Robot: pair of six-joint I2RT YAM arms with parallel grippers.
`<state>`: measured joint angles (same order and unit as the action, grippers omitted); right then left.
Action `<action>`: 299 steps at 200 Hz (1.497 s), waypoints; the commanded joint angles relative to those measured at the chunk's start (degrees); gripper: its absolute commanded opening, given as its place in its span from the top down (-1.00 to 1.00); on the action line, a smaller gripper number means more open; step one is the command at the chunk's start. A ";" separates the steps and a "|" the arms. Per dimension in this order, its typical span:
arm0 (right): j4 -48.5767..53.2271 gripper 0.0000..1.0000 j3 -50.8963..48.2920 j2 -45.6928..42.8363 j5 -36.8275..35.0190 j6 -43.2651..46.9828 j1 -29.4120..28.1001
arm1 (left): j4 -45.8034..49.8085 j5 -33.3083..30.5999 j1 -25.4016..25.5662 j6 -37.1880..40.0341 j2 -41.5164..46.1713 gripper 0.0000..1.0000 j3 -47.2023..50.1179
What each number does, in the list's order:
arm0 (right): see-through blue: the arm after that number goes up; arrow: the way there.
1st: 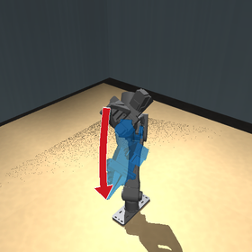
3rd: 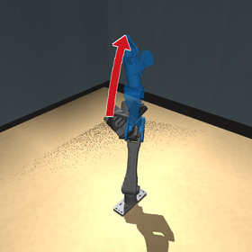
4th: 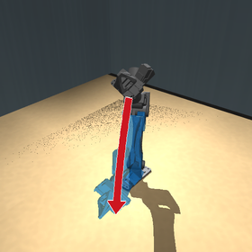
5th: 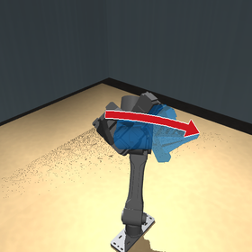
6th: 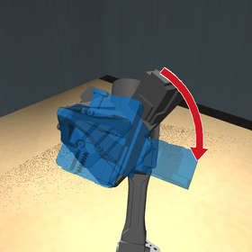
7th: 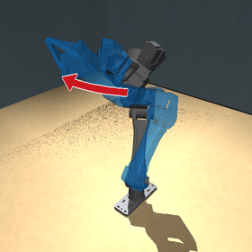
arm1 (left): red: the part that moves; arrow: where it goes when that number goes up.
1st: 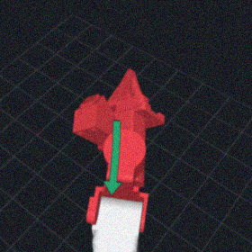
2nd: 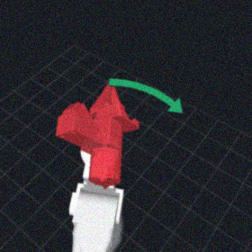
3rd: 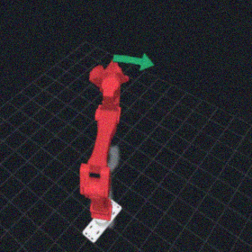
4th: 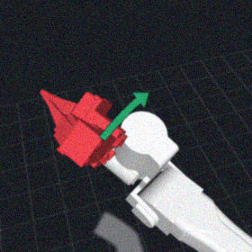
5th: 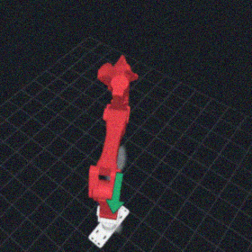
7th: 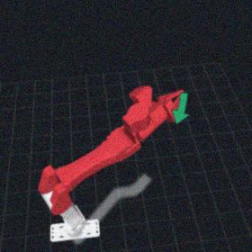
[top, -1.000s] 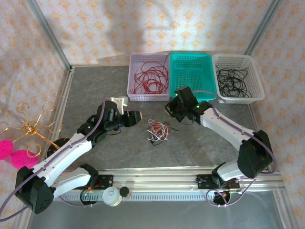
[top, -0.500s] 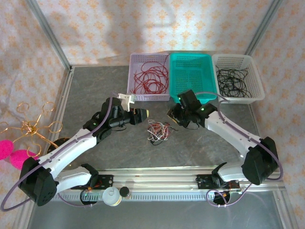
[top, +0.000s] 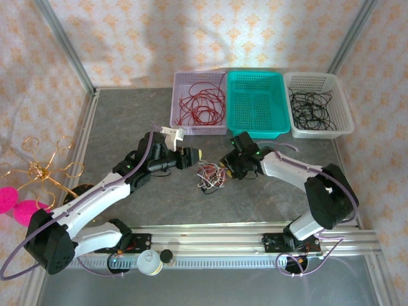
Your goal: Untangle the cables
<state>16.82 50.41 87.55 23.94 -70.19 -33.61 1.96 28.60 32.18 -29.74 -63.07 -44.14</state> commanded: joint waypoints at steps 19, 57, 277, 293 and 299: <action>-2.56 0.12 -0.67 1.23 -0.72 -4.27 0.04 | -0.23 -2.45 0.51 -1.35 4.02 0.00 2.29; -5.90 0.26 -2.71 2.58 -0.74 -5.39 -0.05 | -0.63 -2.59 0.55 -1.75 4.52 0.00 2.77; 4.94 1.00 18.51 -10.32 7.02 36.51 -0.62 | 3.60 1.57 0.86 2.56 2.07 -0.03 -3.20; 3.85 1.00 18.99 -10.38 9.28 34.66 -0.59 | 1.78 4.58 0.85 3.28 0.95 -0.03 -3.55; 3.65 1.00 19.28 -10.28 10.05 34.07 -0.58 | 0.97 5.34 0.86 3.39 0.43 -0.03 -3.57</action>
<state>22.24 67.48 78.35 29.21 -37.17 -33.82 4.89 28.84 32.64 -28.71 -61.04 -45.80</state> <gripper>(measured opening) 0.061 0.515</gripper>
